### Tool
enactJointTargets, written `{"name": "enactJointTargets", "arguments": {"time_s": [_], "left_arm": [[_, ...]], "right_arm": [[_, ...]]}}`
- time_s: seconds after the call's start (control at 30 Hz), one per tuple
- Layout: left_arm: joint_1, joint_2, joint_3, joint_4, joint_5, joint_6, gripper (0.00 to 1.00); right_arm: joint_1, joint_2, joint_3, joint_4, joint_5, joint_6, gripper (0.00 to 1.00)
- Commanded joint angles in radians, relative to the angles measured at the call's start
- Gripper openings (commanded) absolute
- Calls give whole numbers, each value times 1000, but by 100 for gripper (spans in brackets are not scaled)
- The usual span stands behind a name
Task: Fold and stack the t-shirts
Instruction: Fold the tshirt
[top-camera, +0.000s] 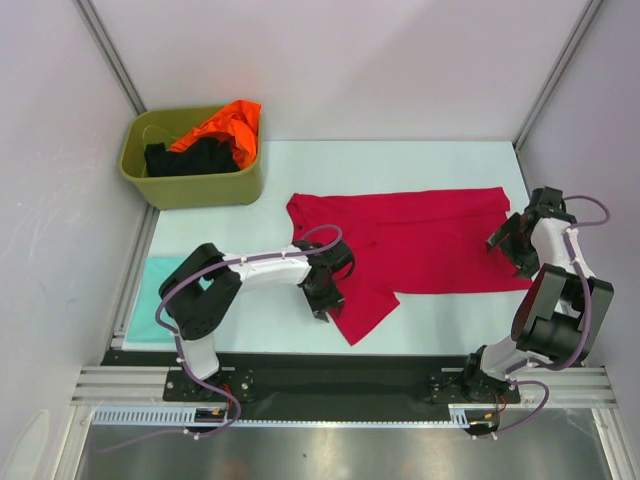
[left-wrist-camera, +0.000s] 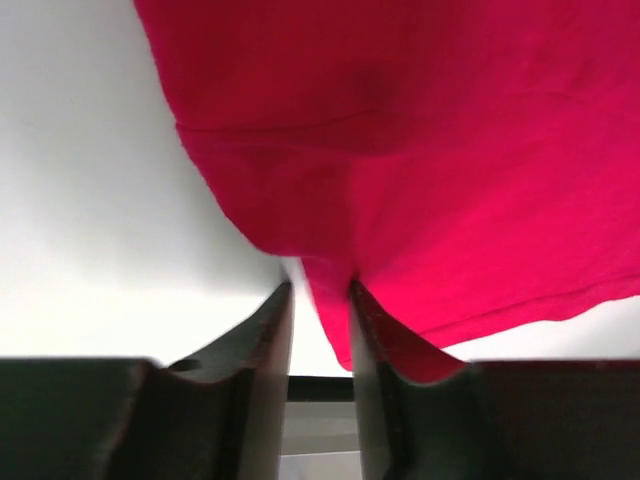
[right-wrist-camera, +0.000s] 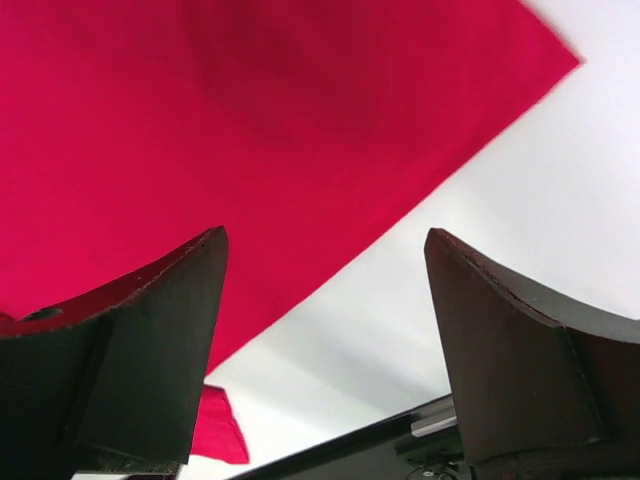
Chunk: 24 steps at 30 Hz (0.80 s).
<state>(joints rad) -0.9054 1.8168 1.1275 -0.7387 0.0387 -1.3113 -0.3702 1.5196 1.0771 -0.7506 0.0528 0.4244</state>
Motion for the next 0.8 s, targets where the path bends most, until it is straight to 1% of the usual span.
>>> {"name": "enactJointTargets", "arguments": {"time_s": [0.0,0.03,0.1,0.17,0.2,0.23,0.27,0.33,0.37,0.47,0.57,0.67,0.7,0.77], "left_arm": [[0,22,-12,12,35,0,32],[2,33,6,6,21,10,27],[2,32,24,-2,3,46,18],[5,24,54,-13,-36,75,16],[8,21,63,-17,-34,104,13],[13,19,78,-24,-72,116,12],[16,13,78,-24,-77,132,11],[20,10,81,-8,-76,147,5],[20,7,81,-4,-76,164,4],[26,-2,81,24,-60,197,0],[26,-25,72,67,-50,222,0],[28,-28,69,107,-46,241,0],[28,-25,72,119,-11,244,0],[30,-24,69,131,0,253,0]], "right_arm": [[-42,-12,49,-9,53,39,84],[-52,-27,20,-1,65,46,84],[-85,-79,-28,45,79,57,79],[-113,-105,-97,86,73,57,72],[-136,-128,-120,102,68,50,70],[-144,-136,-138,126,64,48,68],[-150,-141,-166,129,67,50,68],[-183,-139,-192,163,46,51,69],[-203,-134,-215,178,27,50,69],[-248,-87,-197,212,9,59,70],[-280,-33,-171,232,-2,77,70],[-294,-25,-169,261,12,86,66],[-294,-29,-175,272,13,86,65],[-294,-33,-181,290,36,86,63]]}}
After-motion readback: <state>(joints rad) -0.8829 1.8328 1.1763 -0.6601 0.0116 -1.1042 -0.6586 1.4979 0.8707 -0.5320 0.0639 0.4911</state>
